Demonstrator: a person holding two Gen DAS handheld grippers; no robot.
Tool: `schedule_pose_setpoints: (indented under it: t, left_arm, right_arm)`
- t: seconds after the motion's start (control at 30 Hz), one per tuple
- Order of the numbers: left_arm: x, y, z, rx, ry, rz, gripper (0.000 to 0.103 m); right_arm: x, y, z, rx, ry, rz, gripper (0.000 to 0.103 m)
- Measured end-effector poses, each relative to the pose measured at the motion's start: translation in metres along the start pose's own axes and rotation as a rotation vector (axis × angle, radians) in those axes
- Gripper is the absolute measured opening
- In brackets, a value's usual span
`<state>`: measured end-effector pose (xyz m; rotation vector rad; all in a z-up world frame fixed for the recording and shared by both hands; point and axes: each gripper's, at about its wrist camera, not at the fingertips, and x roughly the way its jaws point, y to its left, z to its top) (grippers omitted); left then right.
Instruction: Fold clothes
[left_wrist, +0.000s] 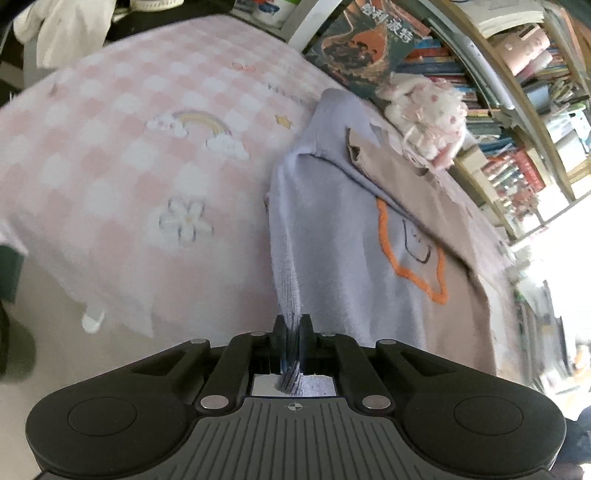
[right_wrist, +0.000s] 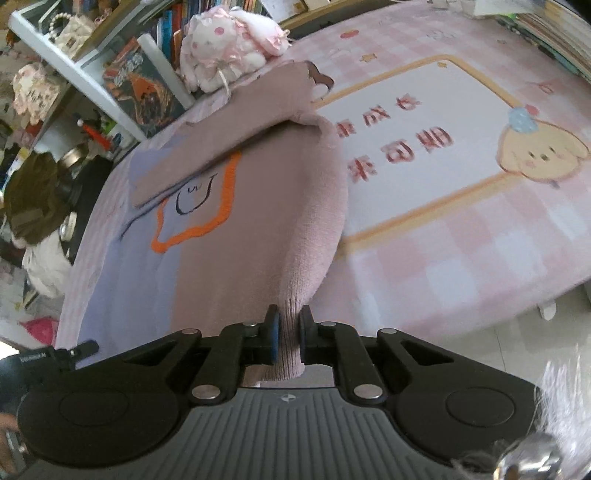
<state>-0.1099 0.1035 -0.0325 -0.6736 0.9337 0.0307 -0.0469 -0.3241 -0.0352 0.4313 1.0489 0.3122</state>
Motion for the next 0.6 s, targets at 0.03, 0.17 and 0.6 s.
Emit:
schedule_pose_setpoints:
  t: [0.03,0.17,0.6]
  left_arm:
    - [-0.002,0.001,-0.006,-0.01,0.009,-0.004,0.004]
    - [-0.005,0.004,-0.027,-0.051,0.039,-0.01,0.004]
    - [-0.044,-0.035,0.042,-0.154,-0.236,-0.284,0.003]
  right_arm:
    - [-0.004,-0.003,-0.005,-0.003,0.01,-0.001,0.009]
    - [-0.018,-0.016,-0.021,0.007,0.057,0.004,0.009]
    - [-0.06,-0.027,0.032,0.186,-0.108,0.285,0.009]
